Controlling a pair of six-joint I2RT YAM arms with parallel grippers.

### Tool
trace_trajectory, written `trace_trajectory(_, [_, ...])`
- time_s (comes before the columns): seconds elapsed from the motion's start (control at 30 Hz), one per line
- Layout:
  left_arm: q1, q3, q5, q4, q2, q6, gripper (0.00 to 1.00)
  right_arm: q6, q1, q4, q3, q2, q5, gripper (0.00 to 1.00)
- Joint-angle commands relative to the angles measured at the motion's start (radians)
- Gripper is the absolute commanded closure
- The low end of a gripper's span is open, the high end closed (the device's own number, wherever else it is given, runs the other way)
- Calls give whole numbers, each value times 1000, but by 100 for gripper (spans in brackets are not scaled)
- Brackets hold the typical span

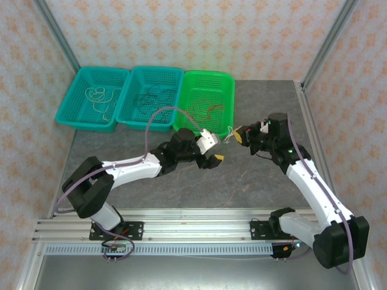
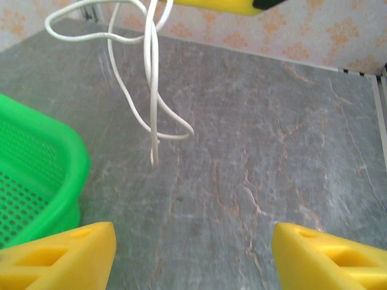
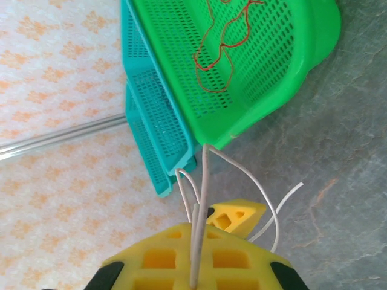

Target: Untangle the cables

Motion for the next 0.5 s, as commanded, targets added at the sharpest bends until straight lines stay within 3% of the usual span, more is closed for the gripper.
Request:
trace_trajectory(0.0, [-11, 36, -41, 138, 18, -3, 31, 138, 9, 18, -11, -38, 4, 100])
trace_trajectory(0.27, [-21, 58, -122, 244, 54, -30, 36, 209, 18, 83, -21, -49, -4, 100])
trace_trajectory(0.33, [-21, 63, -133, 247, 56, -30, 52, 211, 18, 86, -25, -49, -8, 100])
trace_trajectory(0.4, [-22, 71, -136, 229, 57, -25, 75, 216, 18, 93, -30, -51, -9, 100])
trace_trajectory(0.47, [-21, 70, -135, 218, 58, -22, 86, 219, 18, 96, -36, -51, -6, 100])
